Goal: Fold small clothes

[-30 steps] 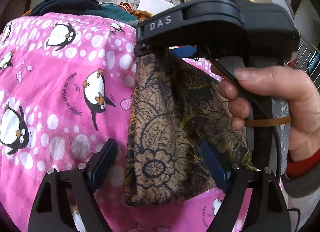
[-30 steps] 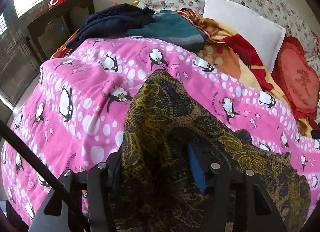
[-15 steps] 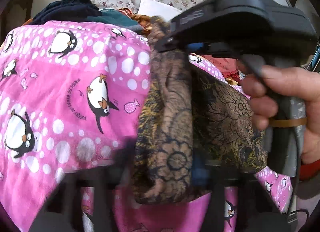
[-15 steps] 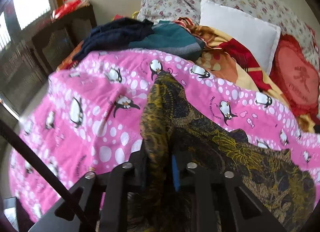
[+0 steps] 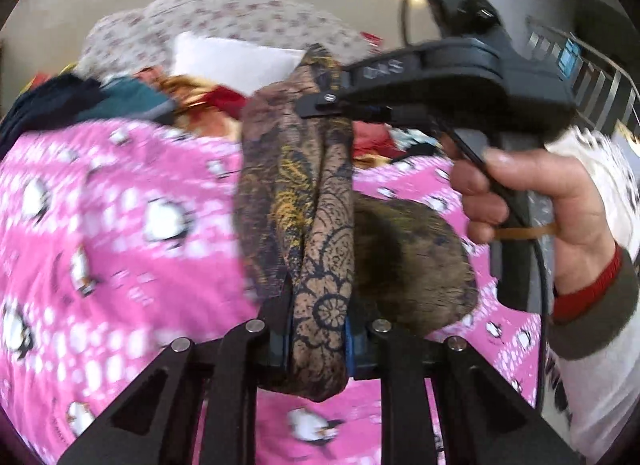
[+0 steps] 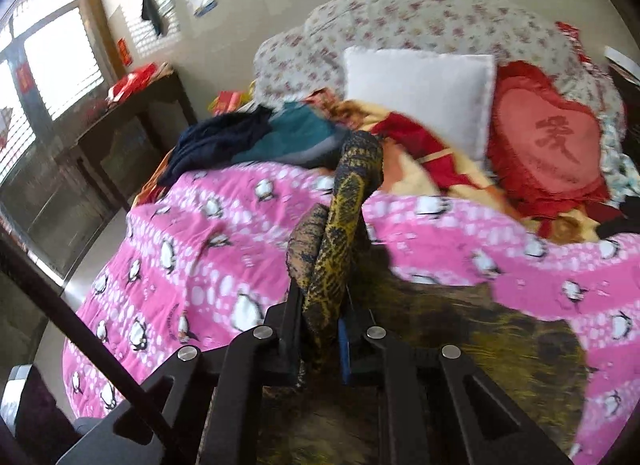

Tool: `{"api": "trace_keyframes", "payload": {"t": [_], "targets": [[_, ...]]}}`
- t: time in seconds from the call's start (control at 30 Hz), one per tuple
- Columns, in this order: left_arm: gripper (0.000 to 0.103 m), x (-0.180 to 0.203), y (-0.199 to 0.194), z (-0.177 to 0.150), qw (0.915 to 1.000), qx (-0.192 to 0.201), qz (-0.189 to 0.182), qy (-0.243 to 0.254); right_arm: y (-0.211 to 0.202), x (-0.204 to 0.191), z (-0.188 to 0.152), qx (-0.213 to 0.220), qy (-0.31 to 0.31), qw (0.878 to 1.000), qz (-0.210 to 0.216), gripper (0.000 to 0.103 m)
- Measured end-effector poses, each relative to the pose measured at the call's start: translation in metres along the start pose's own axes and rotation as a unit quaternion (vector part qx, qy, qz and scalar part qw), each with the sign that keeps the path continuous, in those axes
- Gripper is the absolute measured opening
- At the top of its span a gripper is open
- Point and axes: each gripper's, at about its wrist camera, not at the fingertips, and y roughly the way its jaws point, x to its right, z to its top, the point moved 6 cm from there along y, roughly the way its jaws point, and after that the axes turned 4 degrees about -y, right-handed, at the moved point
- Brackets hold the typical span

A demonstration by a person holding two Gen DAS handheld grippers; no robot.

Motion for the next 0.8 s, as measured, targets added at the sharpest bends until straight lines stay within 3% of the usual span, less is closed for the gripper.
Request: {"api": "trace_keyframes", "payload": {"t": [0.5,0.63,0.73,0.8], "targets": [[0.018,0.132,0.116,-0.003,0.9912,-0.094,-0.066,0.066,-0.079,0.161,-0.053,0.024,0.074,0.994,-0.076,0.009],[0.018,0.156,0.147,-0.013,0.9879,-0.115,-0.067,0.080,-0.073,0.203,-0.073,0.011,0.095,0.989,-0.114,0.009],[0.019,0.159,0.164,-0.021,0.9839,-0.147,-0.070,0.073,-0.047,0.227,-0.093,-0.016,0.114,0.987,-0.116,0.010],[0.036,0.157,0.161,-0.023,0.9806,-0.163,-0.079,0.076,-0.034,0.244,-0.106,-0.023,0.137,0.982,-0.127,0.014]]}}
